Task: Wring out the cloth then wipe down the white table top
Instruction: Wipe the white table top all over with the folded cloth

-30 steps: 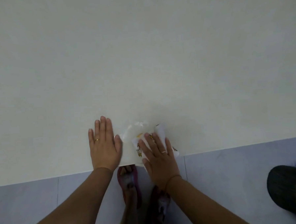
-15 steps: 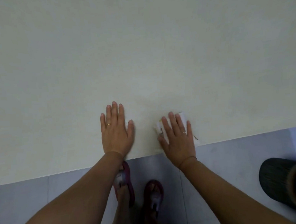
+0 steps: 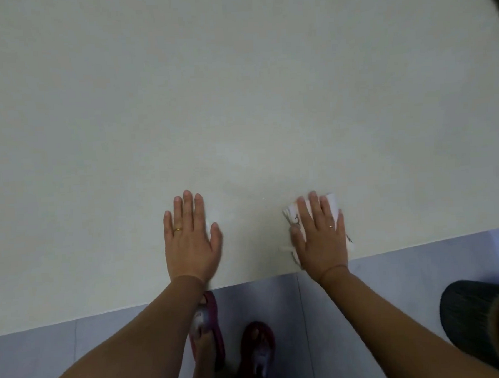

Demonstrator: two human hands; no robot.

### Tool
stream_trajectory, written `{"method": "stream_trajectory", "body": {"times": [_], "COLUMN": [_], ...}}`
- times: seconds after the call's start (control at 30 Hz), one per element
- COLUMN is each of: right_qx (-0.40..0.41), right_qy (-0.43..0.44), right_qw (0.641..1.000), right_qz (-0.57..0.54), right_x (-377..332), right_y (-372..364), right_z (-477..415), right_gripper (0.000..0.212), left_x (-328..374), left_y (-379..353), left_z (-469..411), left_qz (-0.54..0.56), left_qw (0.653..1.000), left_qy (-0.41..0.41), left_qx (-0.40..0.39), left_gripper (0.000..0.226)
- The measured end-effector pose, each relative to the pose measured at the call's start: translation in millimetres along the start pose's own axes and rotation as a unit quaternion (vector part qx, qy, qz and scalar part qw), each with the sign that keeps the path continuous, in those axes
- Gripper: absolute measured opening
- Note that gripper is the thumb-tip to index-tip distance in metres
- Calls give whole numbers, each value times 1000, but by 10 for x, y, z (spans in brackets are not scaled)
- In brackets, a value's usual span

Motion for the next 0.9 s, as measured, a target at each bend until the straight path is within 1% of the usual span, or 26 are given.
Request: {"method": "stream_trajectory", "body": {"times": [0.07, 0.1, 0.13, 0.17, 0.23, 0.3, 0.33, 0.37, 0.4, 0.43, 0.47, 0.5, 0.53, 0.57, 0.6, 0.63, 0.67, 0.73, 0.8, 0.83, 0.87, 0.9], "right_qx": [4, 9, 18, 25, 9, 22, 28, 39, 42, 22, 4, 2, 7, 10, 14, 18, 21, 5, 19, 25, 35, 35], "right_qy": [-119, -141, -126, -76, 63, 183, 222, 235, 213, 158, 76, -16, -97, -151, -168, -144, -91, 48, 185, 239, 258, 233], "right_qw": [992, 990, 991, 996, 998, 983, 974, 970, 975, 986, 997, 1000, 994, 987, 984, 988, 995, 999, 982, 970, 963, 969], "right_qz": [-27, -30, -33, -27, -7, 8, 21, 40, 52, 47, 20, -18, -42, -50, -51, -44, -30, -3, 19, 44, 70, 76], "right_x": [-165, -353, -577, -794, -1019, -886, -750, -592, -413, -243, -124, -94, -168, -329, -535, -757, -959, -1129, -959, -816, -645, -459], "right_y": [6, 37, 84, 123, 136, 136, 129, 122, 109, 97, 81, 81, 90, 115, 148, 174, 188, 149, 148, 168, 179, 185], "right_z": [14, 49, 87, 132, 243, 229, 178, 105, 10, -87, -157, -188, -191, -163, -127, -88, -42, 74, 46, -11, -96, -211], "right_gripper": [58, 58, 59, 60, 60, 58, 57, 56, 56, 58, 60, 62, 63, 64, 63, 62, 62, 63, 62, 59, 57, 56], "left_x": [6, 8, 9, 8, 6, 6, 3, -1, -1, 2, 6, 4, 1, -2, -1, -4, -11, -18, -14, -11, -6, -2], "left_y": [0, 0, 1, 3, 11, 12, 11, 9, 6, 4, 3, 3, 5, 6, 2, -1, -4, -3, 3, 8, 15, 21], "left_z": [-8, -6, -3, -5, 3, 12, 12, 10, 8, 11, 11, 8, 7, 9, 13, 16, 17, 16, 17, 17, 17, 17], "left_qz": [-2, 1, 4, 5, 6, 6, 7, 9, 11, 11, 12, 15, 19, 20, 19, 17, 14, 9, 12, 15, 15, 15], "left_qw": [1000, 1000, 1000, 1000, 1000, 1000, 1000, 1000, 1000, 1000, 1000, 1000, 1000, 1000, 1000, 1000, 1000, 1000, 1000, 1000, 1000, 1000], "left_qy": [2, 2, 2, 2, 2, -2, -2, 0, 1, 1, 1, 0, 1, 0, -3, -5, -6, -6, -10, -11, -12, -12], "left_qx": [-1, -3, -4, -4, -7, -7, -7, -7, -8, -9, -8, -6, -6, -7, -8, -10, -13, -17, -19, -19, -17, -15], "left_gripper": [66, 66, 67, 67, 67, 67, 67, 67, 67, 67, 66, 66, 66, 66, 67, 67, 66, 66, 66, 66, 66, 66]}}
Point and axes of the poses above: each hand's wrist, its own z-axis away from the middle knuckle, its own y-axis out of the back of the hand, x = y × z, the point moved 4 cm from there along -z, towards the middle knuckle, and after that the axes turned 10 degrees about z, right-handed, at the moved point
